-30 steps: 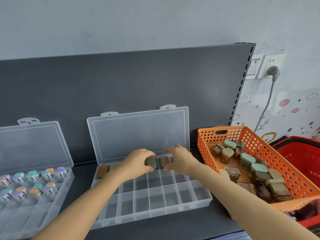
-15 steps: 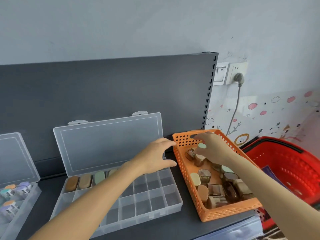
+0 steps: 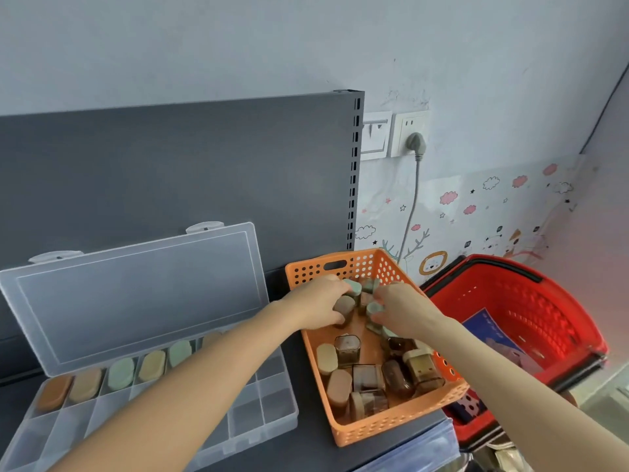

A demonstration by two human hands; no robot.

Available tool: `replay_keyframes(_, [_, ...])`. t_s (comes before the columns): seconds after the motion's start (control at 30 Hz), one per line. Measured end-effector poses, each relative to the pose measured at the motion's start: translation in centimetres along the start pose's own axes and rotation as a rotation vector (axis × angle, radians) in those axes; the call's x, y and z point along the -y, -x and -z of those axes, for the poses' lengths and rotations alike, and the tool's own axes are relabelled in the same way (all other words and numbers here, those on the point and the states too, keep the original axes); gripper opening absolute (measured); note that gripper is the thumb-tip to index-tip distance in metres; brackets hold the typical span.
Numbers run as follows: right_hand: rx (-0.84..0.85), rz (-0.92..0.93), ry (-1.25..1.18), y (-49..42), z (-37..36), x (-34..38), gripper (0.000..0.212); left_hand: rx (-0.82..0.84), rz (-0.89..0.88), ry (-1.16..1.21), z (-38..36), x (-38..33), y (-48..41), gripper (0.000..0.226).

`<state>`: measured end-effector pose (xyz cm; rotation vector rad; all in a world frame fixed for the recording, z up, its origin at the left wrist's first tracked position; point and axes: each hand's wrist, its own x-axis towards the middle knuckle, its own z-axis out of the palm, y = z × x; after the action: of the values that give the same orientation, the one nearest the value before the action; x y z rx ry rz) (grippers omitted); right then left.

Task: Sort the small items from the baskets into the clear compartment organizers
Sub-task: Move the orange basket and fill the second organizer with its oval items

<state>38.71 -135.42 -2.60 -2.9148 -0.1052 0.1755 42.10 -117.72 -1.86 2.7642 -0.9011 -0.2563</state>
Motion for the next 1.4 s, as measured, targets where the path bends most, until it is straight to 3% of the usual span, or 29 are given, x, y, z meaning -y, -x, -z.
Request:
replay_keyframes(0.2, [0.048,-0.021,0.053,-1.4,-0.8,-0.1,0.025,0.058,0.040,-0.049,-1.2,0.4,-1.7,0.067])
replay_keyframes(0.5, [-0.046,-0.032,-0.029,-1.7,-0.5,0.1,0.013,0.040,0.062,-0.116,-2.3,0.0,-2.9,0.050])
replay_keyframes(0.77, [-0.134,-0.046,-0.240,-0.7,1.5,0.6,0.028,-0.123,0.051,0.122,-0.1,0.1,-1.4,0.051])
replay_keyframes(1.07, [-0.257,0.097,-0.430,0.4,3.8,5.3,0.028,-0.390,0.125,0.266,4.0,4.3,5.3,0.049])
replay_keyframes(1.27, [-0.167,0.234,-0.507,0.4,3.2,10.4,0.036,-0.422,0.192,0.202,4.3,7.1,9.8,0.052])
replay_keyframes(1.4, [-0.126,0.314,-0.418,-0.1,2.0,13.1,0.045,-0.376,0.267,0.189,3.4,8.7,12.1,0.052])
